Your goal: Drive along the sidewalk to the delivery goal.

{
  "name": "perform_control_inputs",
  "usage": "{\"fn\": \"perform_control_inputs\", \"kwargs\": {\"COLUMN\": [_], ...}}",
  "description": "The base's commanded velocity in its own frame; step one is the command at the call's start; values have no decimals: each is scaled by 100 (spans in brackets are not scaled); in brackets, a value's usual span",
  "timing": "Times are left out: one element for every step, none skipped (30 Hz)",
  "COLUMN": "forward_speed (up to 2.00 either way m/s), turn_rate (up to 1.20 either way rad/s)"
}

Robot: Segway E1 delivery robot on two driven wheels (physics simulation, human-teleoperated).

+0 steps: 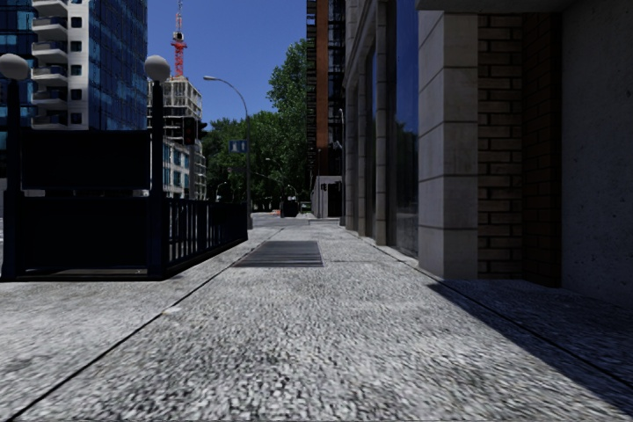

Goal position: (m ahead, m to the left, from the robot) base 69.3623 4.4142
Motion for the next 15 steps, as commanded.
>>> {"fn": "perform_control_inputs", "kwargs": {"forward_speed": [200, 200, 200, 200, 200, 200, 200, 200, 200, 200, 200, 200, 200, 200, 200], "turn_rate": [0, 0, 0, 0, 0, 0, 0, 0, 0, 0, 0, 0, 0, 0, 0]}}
